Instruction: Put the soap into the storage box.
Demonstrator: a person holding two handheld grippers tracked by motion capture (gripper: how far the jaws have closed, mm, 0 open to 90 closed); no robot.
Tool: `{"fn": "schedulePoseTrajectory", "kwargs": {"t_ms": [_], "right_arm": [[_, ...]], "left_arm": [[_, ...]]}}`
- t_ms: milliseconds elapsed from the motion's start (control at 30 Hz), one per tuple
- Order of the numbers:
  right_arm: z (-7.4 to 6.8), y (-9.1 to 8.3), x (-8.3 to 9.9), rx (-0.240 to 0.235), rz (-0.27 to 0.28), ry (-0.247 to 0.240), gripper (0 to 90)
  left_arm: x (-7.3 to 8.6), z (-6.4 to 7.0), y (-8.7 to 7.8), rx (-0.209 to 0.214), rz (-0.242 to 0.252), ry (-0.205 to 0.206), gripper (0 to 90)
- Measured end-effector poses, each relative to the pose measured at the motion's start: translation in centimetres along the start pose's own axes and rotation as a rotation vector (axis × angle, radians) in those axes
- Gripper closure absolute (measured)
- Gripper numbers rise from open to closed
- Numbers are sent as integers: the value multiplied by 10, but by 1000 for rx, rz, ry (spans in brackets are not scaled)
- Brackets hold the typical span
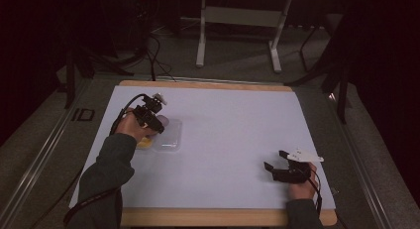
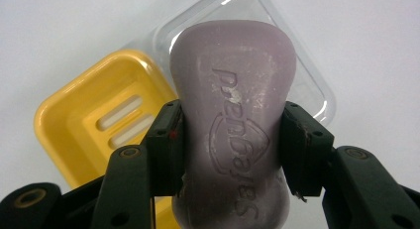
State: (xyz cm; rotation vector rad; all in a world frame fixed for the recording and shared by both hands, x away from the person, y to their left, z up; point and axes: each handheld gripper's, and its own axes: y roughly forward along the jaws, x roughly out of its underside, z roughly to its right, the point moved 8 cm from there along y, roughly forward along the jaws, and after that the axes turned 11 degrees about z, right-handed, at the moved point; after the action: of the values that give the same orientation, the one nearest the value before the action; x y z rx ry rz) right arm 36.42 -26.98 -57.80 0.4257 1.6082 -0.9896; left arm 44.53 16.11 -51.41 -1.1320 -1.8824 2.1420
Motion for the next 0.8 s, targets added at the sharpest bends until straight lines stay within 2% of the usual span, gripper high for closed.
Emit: {"fn": "schedulePoseTrajectory", "kwargs": {"t_ms": [200, 800], "right_arm": [[0, 0, 0, 3, 0, -1, 192], [0, 0, 0, 3, -1, 1, 192]], "left_arm": [[6, -6, -2, -11, 2, -10, 501], [22, -23, -4, -45, 9, -75, 501]]}}
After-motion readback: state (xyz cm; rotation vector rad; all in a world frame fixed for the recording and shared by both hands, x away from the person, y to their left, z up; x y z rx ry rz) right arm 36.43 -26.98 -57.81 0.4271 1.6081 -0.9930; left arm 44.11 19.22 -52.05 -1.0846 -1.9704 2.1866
